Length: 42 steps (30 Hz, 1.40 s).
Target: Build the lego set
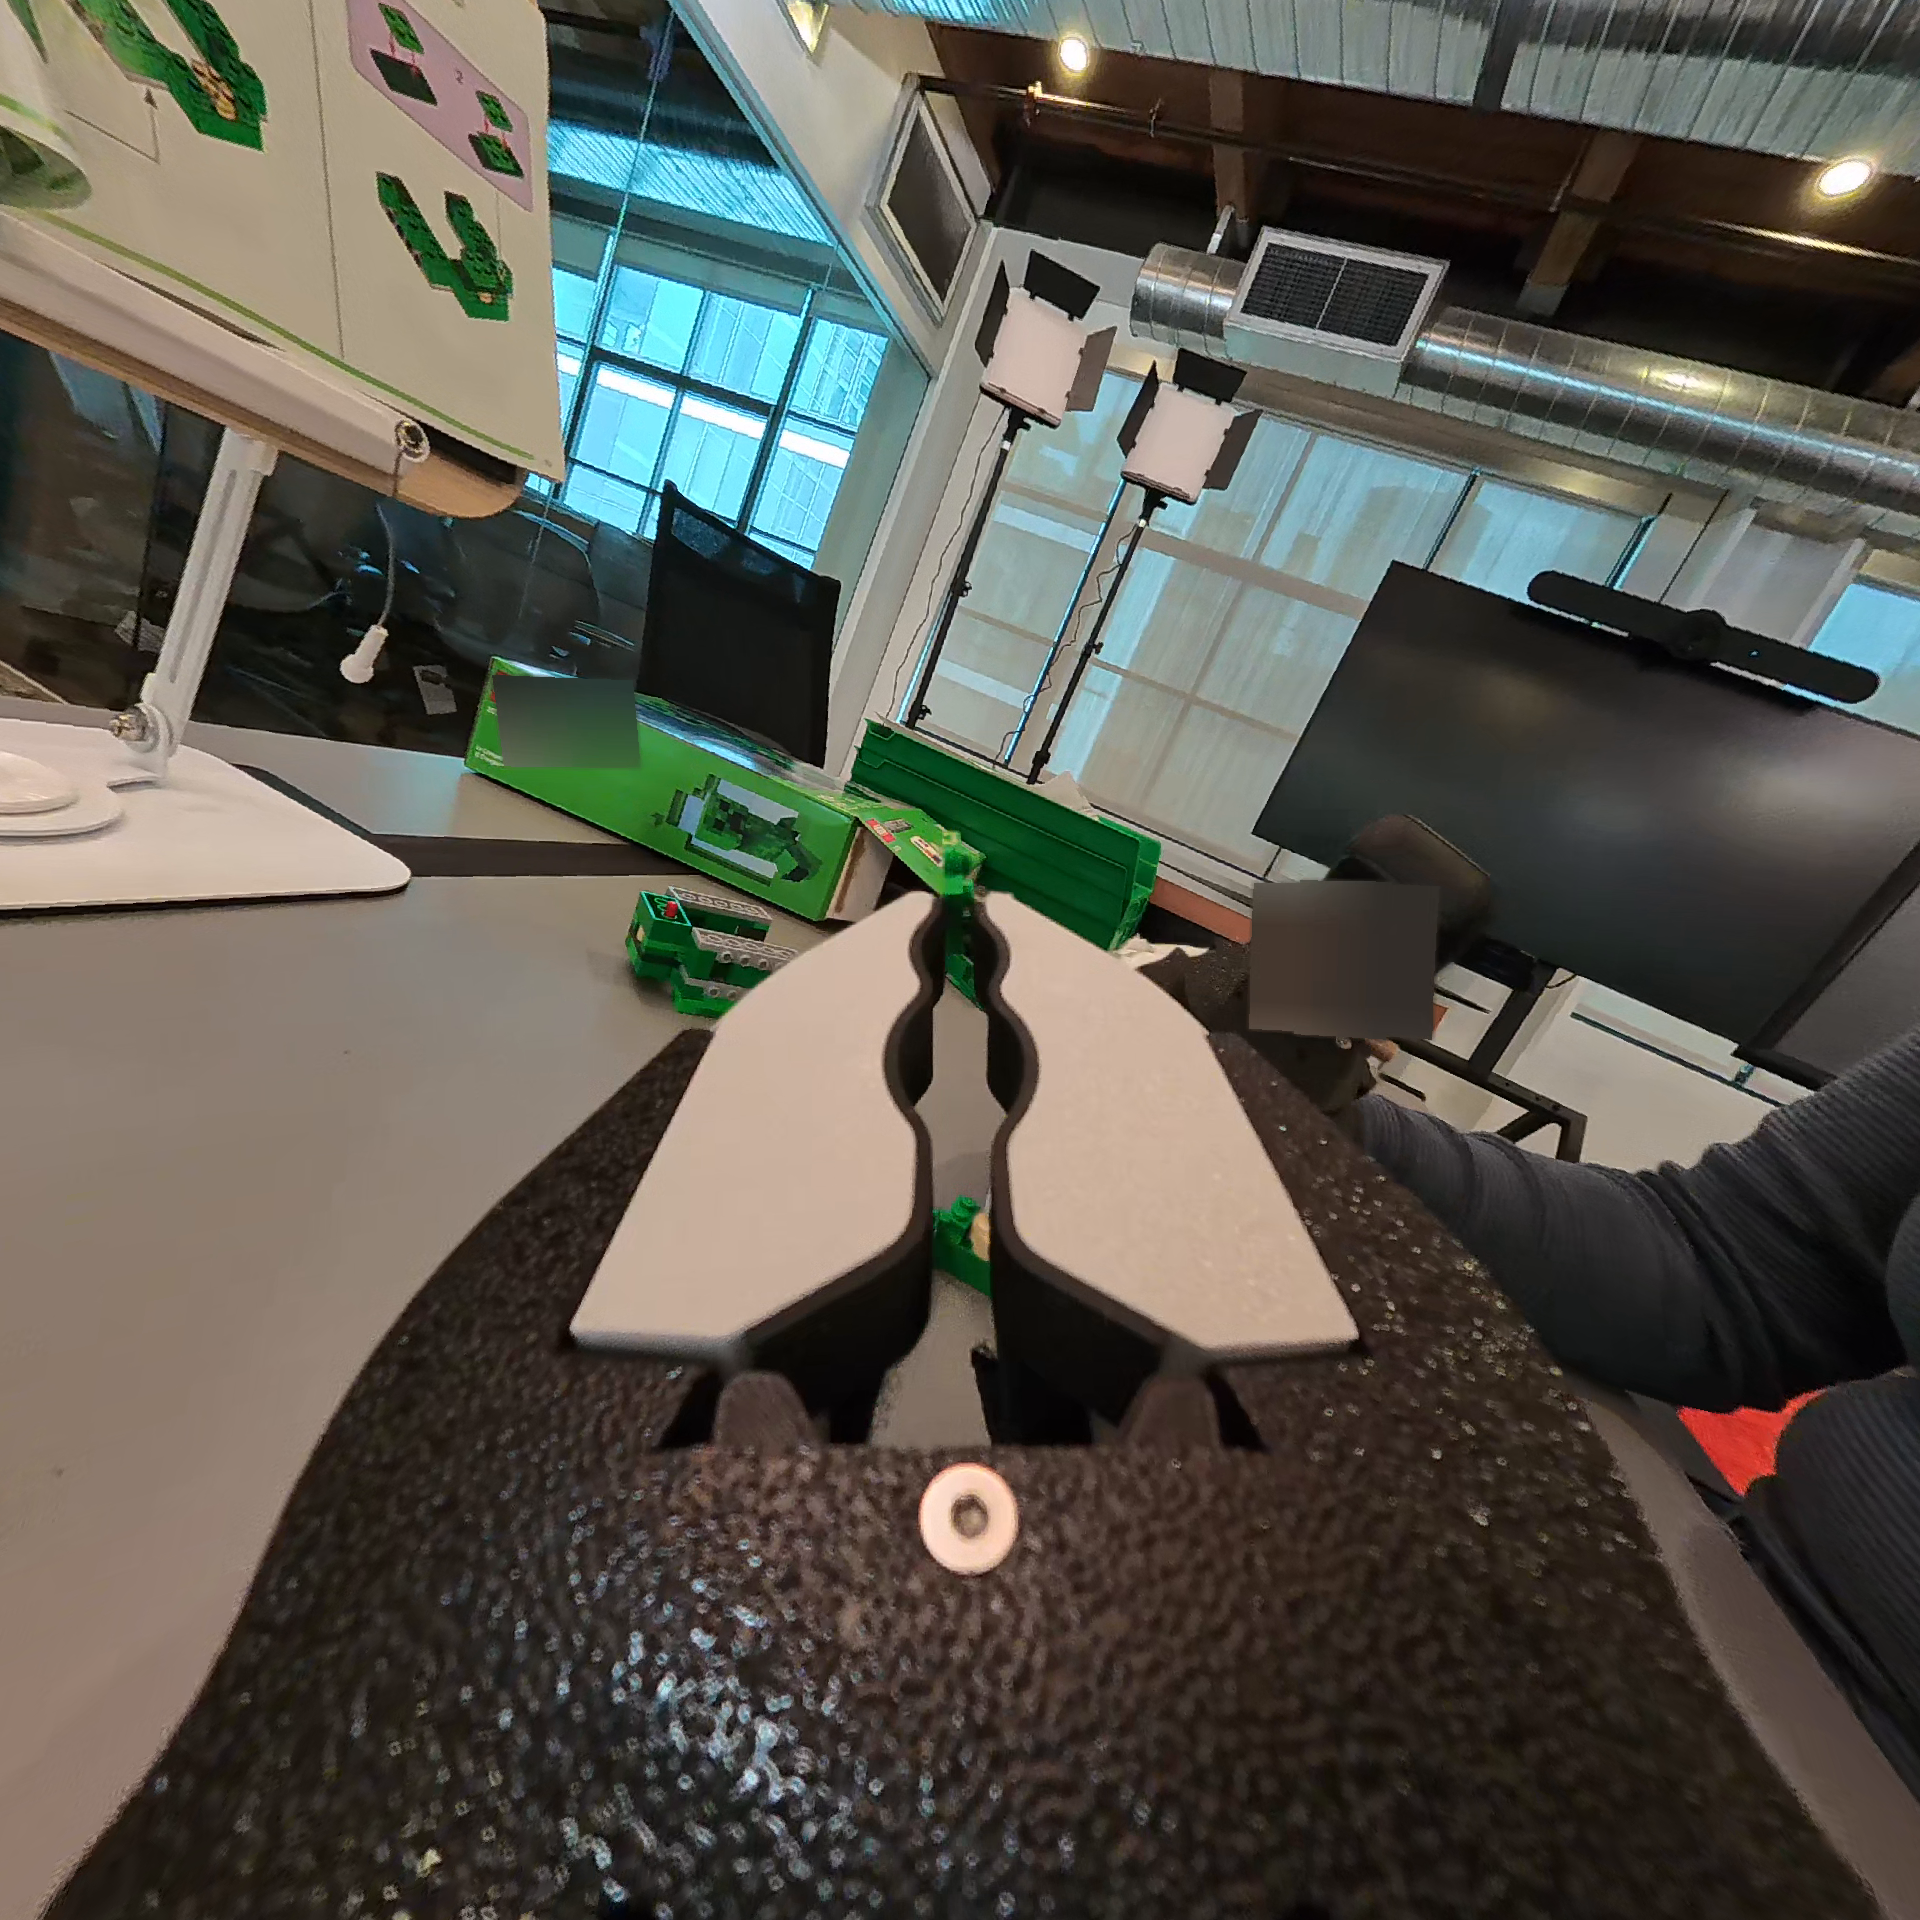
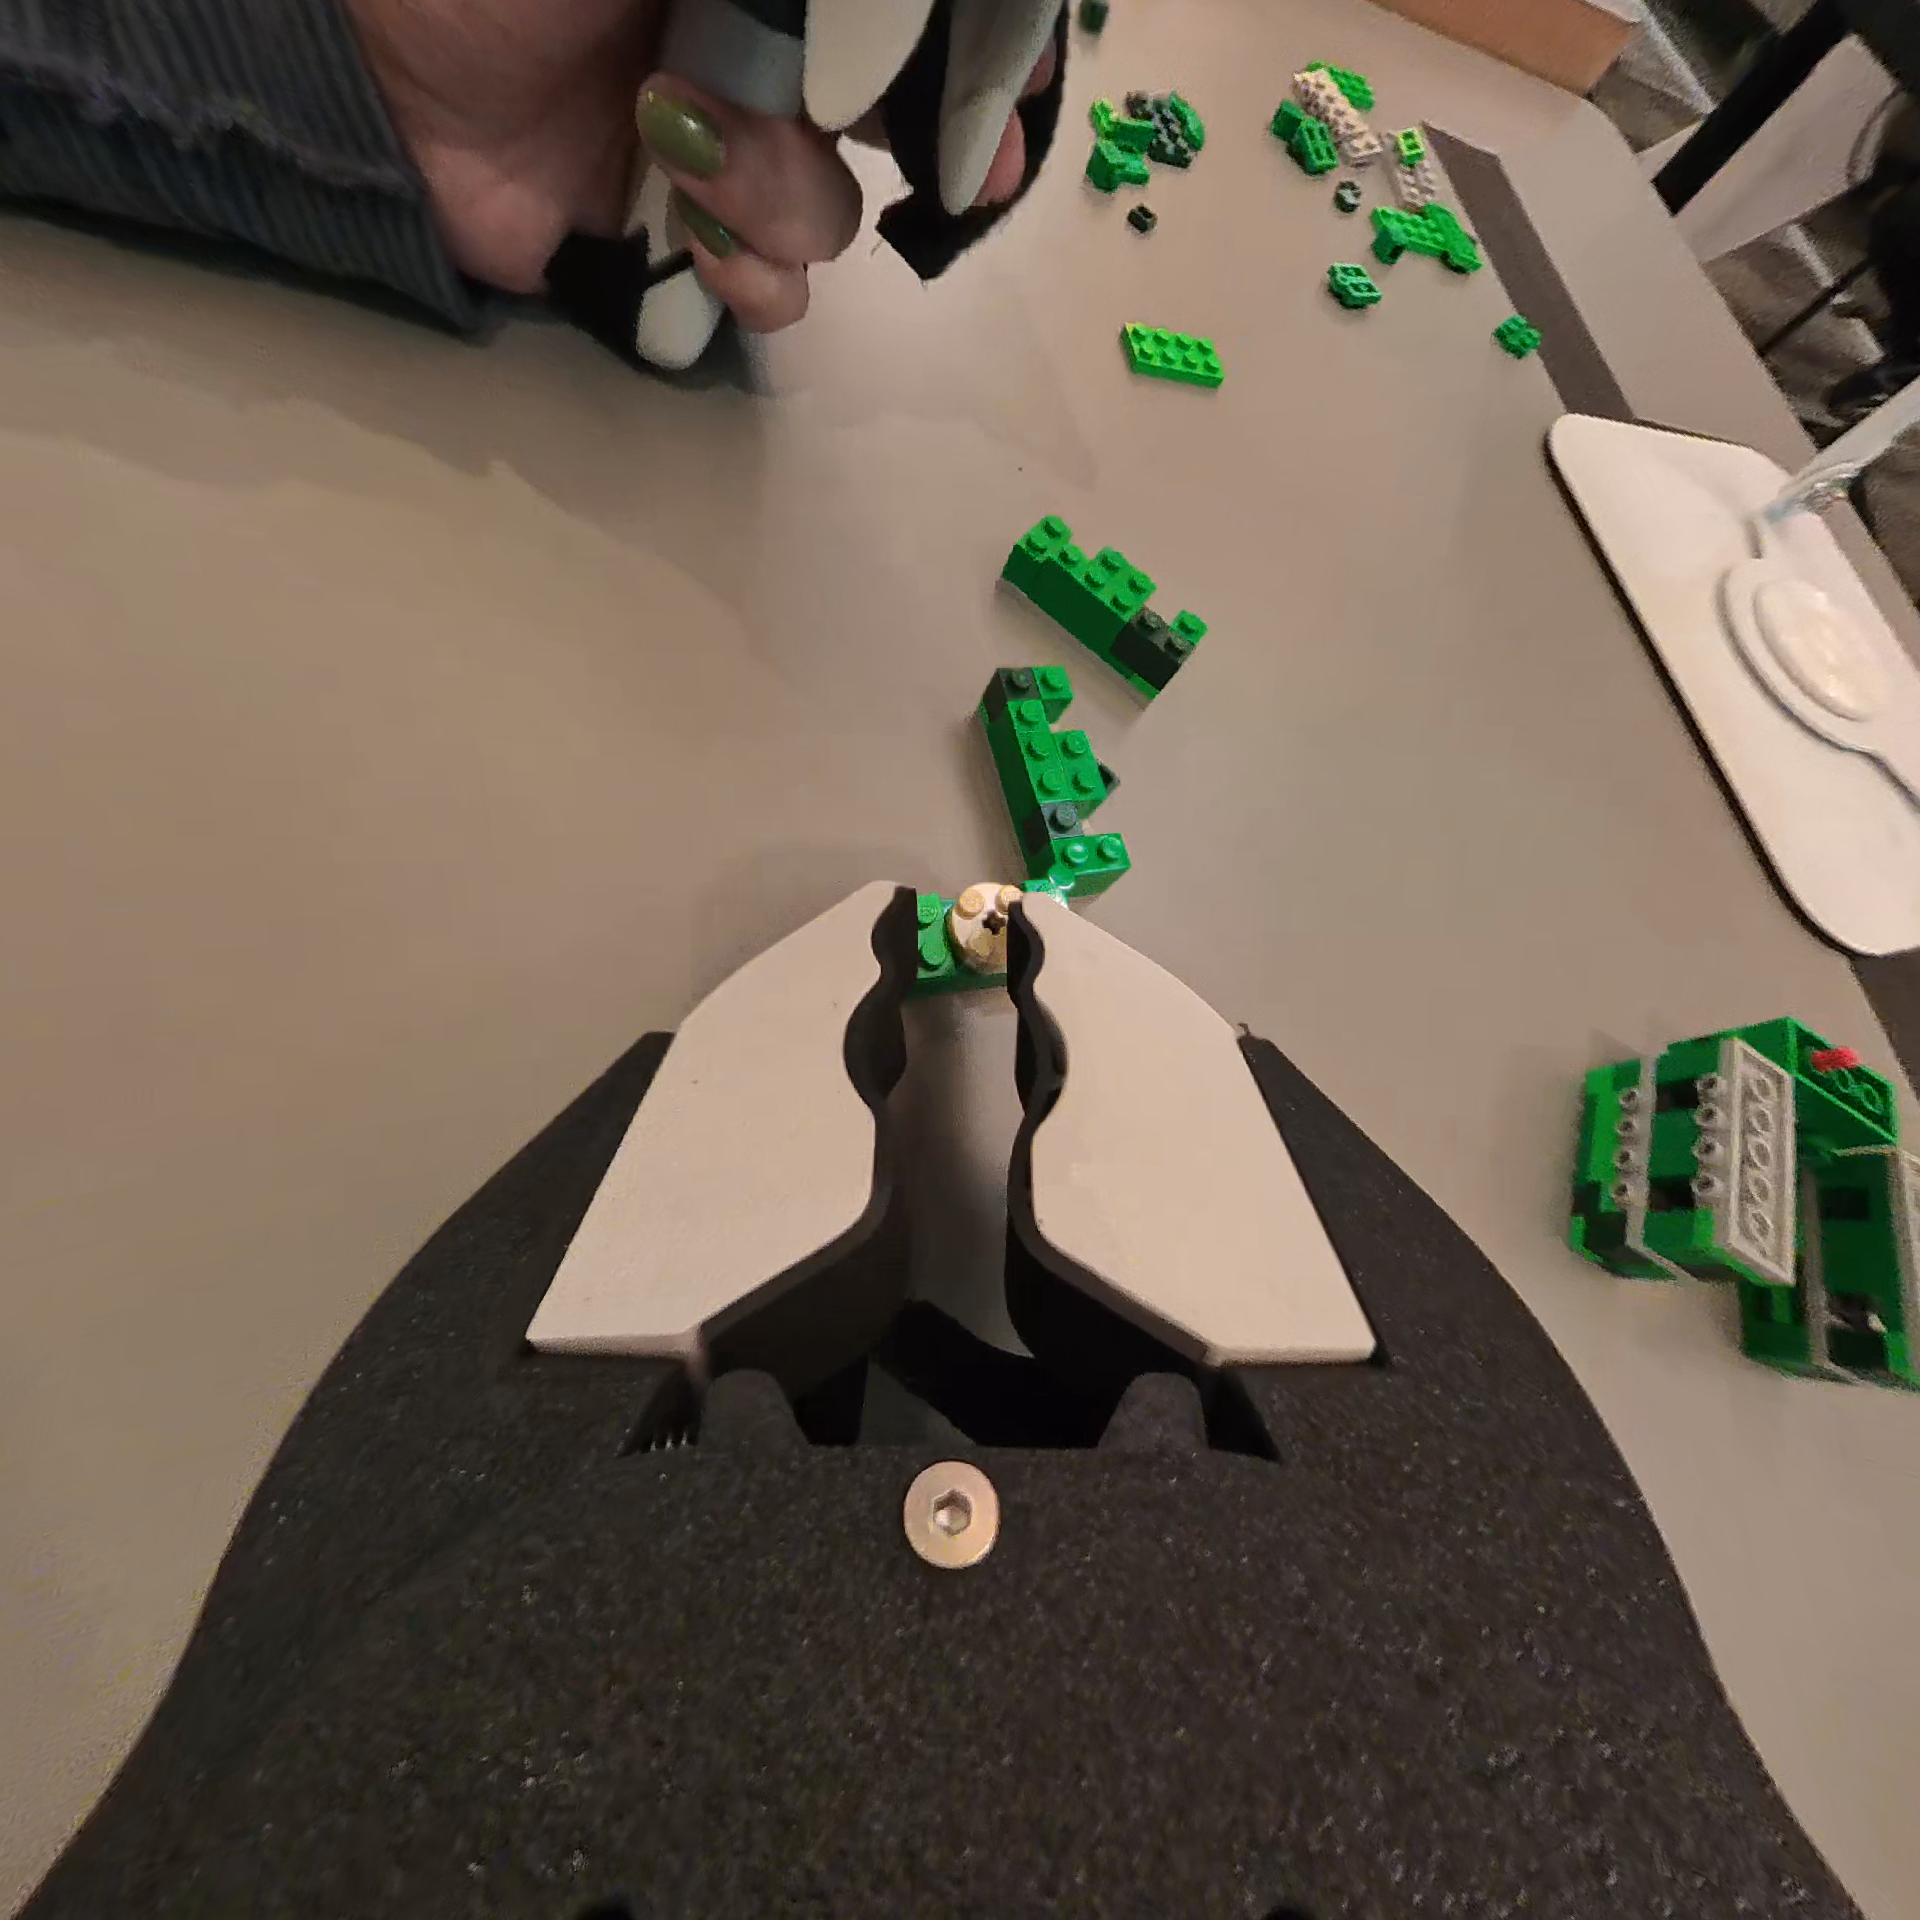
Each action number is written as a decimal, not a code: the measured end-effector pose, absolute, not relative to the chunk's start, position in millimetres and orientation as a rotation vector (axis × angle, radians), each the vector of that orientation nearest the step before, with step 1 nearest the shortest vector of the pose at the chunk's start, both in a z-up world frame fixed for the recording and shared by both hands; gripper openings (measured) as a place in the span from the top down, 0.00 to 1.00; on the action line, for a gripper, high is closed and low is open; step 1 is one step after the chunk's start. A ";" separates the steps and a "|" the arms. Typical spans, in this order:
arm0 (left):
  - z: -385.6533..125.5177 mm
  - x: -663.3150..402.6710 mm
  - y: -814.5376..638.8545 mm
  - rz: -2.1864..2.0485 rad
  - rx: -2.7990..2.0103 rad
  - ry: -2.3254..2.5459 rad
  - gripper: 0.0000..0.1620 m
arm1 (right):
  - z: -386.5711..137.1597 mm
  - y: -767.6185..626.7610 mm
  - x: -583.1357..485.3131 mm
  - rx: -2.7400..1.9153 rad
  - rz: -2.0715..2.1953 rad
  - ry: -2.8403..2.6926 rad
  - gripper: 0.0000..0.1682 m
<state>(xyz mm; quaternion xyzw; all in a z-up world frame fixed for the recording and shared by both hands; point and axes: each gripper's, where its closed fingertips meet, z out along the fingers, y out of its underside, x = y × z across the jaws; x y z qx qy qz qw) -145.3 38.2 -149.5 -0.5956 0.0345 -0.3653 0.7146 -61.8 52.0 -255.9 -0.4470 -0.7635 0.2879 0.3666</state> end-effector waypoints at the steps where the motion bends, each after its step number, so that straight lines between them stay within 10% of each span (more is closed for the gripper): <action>1: -149.6 -144.5 38.4 -0.811 -1.321 0.079 0.97 | -255.9 53.0 -59.6 -1.150 0.722 -1.952 0.90; 13: -150.7 -138.7 39.4 -0.835 -1.333 0.096 0.97 | -258.6 56.7 -52.7 -1.290 0.809 -1.948 0.66; 42: -152.5 -137.8 41.2 -0.877 -1.343 0.075 0.97 | -262.7 44.6 -48.1 -1.282 0.902 -2.052 0.73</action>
